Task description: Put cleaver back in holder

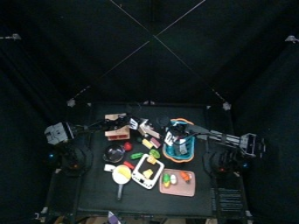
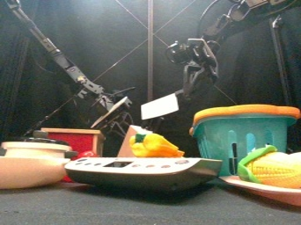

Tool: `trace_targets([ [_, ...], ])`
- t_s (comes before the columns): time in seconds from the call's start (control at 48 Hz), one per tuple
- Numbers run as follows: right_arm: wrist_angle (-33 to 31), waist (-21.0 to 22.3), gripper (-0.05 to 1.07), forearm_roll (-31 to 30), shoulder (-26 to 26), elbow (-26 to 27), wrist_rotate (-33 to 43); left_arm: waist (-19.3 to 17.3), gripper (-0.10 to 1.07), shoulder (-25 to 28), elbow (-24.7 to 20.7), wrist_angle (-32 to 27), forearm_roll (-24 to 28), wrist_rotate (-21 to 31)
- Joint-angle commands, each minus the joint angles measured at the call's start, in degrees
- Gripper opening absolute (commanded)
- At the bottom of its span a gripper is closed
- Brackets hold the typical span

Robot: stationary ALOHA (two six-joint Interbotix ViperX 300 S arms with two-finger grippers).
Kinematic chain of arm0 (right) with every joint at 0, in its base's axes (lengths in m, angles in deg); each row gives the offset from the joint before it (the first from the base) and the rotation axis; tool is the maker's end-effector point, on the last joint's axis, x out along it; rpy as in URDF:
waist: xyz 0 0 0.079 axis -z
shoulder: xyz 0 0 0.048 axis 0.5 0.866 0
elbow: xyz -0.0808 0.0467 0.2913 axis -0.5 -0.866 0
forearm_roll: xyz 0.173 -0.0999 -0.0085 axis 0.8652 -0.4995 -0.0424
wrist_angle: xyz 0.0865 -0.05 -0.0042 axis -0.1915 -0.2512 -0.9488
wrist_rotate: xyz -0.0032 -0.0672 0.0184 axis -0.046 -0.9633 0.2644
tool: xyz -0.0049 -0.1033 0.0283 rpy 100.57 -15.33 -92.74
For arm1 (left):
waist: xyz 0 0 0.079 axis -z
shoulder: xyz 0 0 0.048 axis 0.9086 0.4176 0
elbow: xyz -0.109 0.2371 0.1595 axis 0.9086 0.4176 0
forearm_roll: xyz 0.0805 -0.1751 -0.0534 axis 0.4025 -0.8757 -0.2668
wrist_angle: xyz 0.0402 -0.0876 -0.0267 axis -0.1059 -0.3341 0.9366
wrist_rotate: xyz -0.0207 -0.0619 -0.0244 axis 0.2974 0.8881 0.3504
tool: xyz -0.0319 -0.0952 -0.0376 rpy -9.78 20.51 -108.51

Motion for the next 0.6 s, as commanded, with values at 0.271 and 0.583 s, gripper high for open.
trace_targets([
  [0.271, -5.7, 0.9, 0.44, 3.1, 1.3, 6.1, 0.1, 0.2, 0.71, 0.3, -0.4, -0.7, 0.2, -0.2],
  [0.583, -21.6, 2.5, 0.44, 4.5, 4.7, 18.7, 3.1, 0.4, 0.71, -0.4, 0.3, -3.3, 0.4, -0.1],
])
